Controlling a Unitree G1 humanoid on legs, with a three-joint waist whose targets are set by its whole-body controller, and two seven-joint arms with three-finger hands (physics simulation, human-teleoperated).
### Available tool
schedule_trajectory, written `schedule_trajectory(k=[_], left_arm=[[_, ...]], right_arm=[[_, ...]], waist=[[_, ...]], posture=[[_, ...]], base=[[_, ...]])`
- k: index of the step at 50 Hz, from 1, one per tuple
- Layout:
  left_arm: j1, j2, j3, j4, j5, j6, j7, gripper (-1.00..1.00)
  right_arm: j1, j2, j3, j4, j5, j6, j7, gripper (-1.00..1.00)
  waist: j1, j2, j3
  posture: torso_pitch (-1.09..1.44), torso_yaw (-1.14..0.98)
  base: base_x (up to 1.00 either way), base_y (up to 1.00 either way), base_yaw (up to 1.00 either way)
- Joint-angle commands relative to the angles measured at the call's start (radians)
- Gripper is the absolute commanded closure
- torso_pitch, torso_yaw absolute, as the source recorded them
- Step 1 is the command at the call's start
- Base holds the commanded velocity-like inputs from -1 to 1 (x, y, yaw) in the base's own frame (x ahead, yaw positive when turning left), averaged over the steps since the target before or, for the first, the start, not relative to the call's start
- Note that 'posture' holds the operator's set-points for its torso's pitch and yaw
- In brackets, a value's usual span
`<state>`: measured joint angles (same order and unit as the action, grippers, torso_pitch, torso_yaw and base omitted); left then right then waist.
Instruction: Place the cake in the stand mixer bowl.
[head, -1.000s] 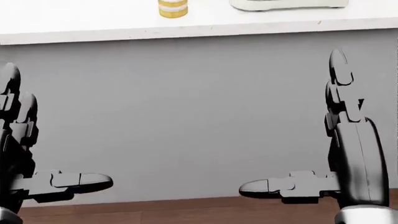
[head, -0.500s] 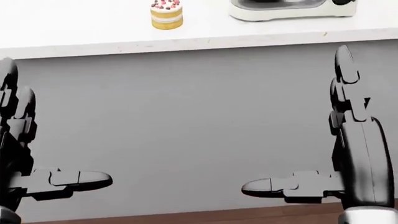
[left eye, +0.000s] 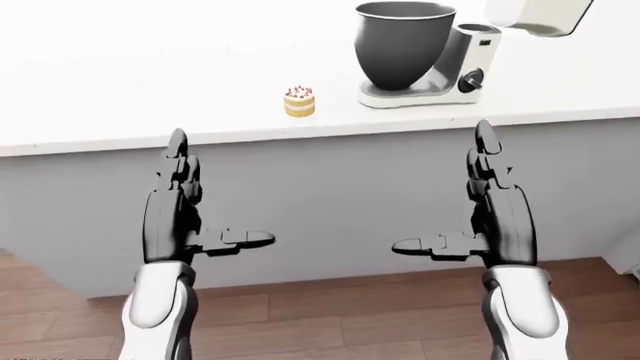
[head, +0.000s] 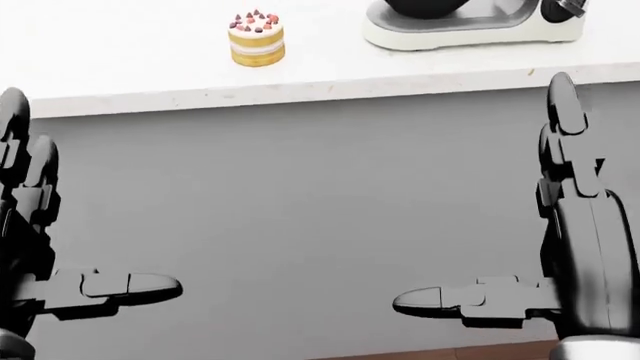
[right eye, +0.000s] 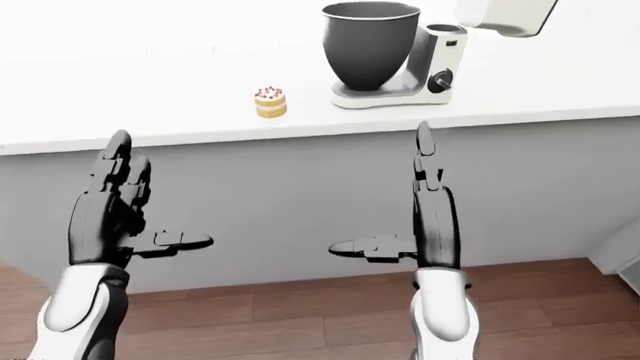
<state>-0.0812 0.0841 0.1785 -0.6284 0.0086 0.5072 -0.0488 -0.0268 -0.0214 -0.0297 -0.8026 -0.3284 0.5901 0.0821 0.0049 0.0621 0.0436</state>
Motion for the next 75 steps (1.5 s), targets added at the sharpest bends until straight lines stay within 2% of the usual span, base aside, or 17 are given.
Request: schedule_trajectory(k=[1,7,11,20,24,25,33,37,38,40,46,49,58,62,63,71,75], left_arm=[[-0.018,0.002,-0.005,-0.038,0.0,-0.02,0.002,-1.0],[-0.014,-0.001,-0.008,-0.042,0.002,-0.02,0.003,-1.0],[-0.014,-0.001,-0.009,-0.046,0.003,-0.018,0.004,-1.0],[-0.025,0.004,0.001,-0.043,-0.003,-0.015,0.003,-1.0],[-0.028,0.007,0.005,-0.046,-0.006,-0.012,0.003,-1.0],[-0.029,0.008,0.007,-0.044,-0.007,-0.012,0.003,-1.0],[-0.034,0.011,0.009,-0.047,-0.009,-0.006,0.005,-1.0],[-0.036,0.011,0.007,-0.045,-0.008,-0.006,0.006,-1.0],[-0.036,0.011,0.005,-0.044,-0.006,-0.008,0.006,-1.0],[-0.037,0.011,0.004,-0.046,-0.006,-0.005,0.006,-1.0],[-0.04,0.012,0.002,-0.045,-0.004,-0.005,0.006,-1.0],[-0.042,0.012,0.001,-0.045,-0.003,-0.003,0.005,-1.0],[-0.039,0.011,0.001,-0.051,-0.002,-0.001,0.004,-1.0],[-0.036,0.01,-0.001,-0.054,0.0,-0.001,0.004,-1.0],[-0.035,0.009,0.0,-0.052,0.0,-0.003,0.004,-1.0],[-0.03,0.007,-0.002,-0.055,0.003,-0.005,0.003,-1.0],[-0.029,0.006,-0.003,-0.054,0.004,-0.008,0.003,-1.0]], right_arm=[[-0.019,-0.009,-0.012,-0.038,-0.002,-0.022,-0.003,-1.0],[-0.019,-0.01,-0.013,-0.04,0.0,-0.022,-0.002,-1.0],[-0.015,-0.01,-0.017,-0.044,0.001,-0.022,0.0,-1.0],[-0.011,-0.008,-0.013,-0.044,-0.001,-0.026,-0.005,-1.0],[-0.009,-0.007,-0.012,-0.043,0.0,-0.028,-0.005,-1.0],[-0.009,-0.007,-0.012,-0.042,0.0,-0.029,-0.005,-1.0],[-0.009,-0.007,-0.013,-0.045,0.002,-0.028,-0.005,-1.0],[-0.011,-0.008,-0.014,-0.048,0.0,-0.023,-0.003,-1.0],[-0.012,-0.009,-0.015,-0.05,0.0,-0.021,-0.003,-1.0],[-0.012,-0.01,-0.018,-0.056,0.001,-0.016,0.0,-1.0],[-0.014,-0.01,-0.021,-0.058,0.002,-0.013,0.001,-1.0],[-0.013,-0.011,-0.024,-0.06,0.003,-0.013,0.001,-1.0],[-0.008,-0.01,-0.024,-0.058,0.005,-0.019,0.0,-1.0],[-0.002,-0.01,-0.027,-0.063,0.005,-0.021,0.0,-1.0],[0.0,-0.01,-0.028,-0.063,0.005,-0.022,-0.001,-1.0],[0.021,-0.008,-0.037,-0.07,0.01,-0.036,-0.002,-1.0],[0.028,-0.006,-0.036,-0.074,0.009,-0.04,-0.003,-1.0]], waist=[[-0.007,0.013,-0.017],[0.005,-0.037,-0.019],[0.009,-0.123,-0.03],[-0.005,-0.06,-0.01],[-0.011,0.034,-0.03],[0.001,-0.001,-0.025],[0.007,-0.047,-0.015],[0.006,-0.133,-0.027],[-0.003,-0.093,-0.025],[-0.004,-0.108,-0.023],[-0.007,-0.049,-0.009],[-0.012,0.031,-0.027],[0.006,-0.044,-0.016],[0.007,-0.142,-0.036],[-0.004,-0.095,-0.027],[-0.007,-0.054,-0.006],[-0.01,0.036,-0.021]], posture=[[0.0,0.0],[0.0,0.0],[0.0,0.0],[0.0,0.0],[0.0,0.0],[0.0,0.0],[0.0,0.0],[0.0,0.0],[0.0,0.0],[0.0,0.0],[0.0,0.0],[0.0,0.0],[0.0,0.0],[0.0,0.0],[0.0,0.0],[0.0,0.0],[0.0,0.0]], base=[[0.13,0.0,0.0],[0.14,0.0,0.0],[0.14,0.0,0.0],[0.14,0.0,0.0],[0.14,0.0,0.0],[0.14,0.0,0.0],[0.14,0.0,0.0],[0.14,0.0,0.0],[0.13,0.0,0.0],[0.13,0.0,0.0],[0.14,0.0,0.0],[0.15,0.0,0.0],[0.14,0.0,0.0],[0.14,0.0,0.0],[0.14,0.0,0.0],[0.14,0.0,0.0],[0.14,0.0,0.0]])
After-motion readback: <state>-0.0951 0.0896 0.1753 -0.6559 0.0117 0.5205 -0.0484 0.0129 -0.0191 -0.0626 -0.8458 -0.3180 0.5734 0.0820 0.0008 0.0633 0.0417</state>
